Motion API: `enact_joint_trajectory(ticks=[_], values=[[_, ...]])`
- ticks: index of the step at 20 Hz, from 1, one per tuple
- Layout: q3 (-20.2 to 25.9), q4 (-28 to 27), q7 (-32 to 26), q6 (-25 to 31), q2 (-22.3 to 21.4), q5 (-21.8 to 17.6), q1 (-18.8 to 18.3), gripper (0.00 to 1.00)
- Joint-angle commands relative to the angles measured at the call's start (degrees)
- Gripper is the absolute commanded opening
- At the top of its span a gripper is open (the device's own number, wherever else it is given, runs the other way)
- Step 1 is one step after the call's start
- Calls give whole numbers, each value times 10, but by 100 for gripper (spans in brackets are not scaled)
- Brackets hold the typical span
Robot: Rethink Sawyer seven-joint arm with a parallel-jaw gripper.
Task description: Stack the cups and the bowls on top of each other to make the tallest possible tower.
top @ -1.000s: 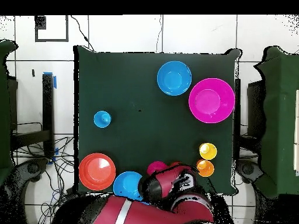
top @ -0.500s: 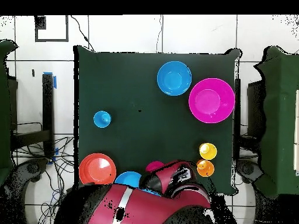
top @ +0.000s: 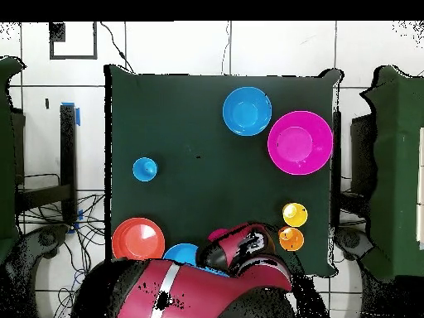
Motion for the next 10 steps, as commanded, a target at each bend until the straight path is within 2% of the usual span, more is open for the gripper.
enact_joint_trajectory(ticks=[1,6,10], values=[[89,-145,-57,-106,152,-68,-25,0],[56,-115,-47,-89,105,-85,-5,0],[63,-78,-96,-52,38,-110,-32,0]])
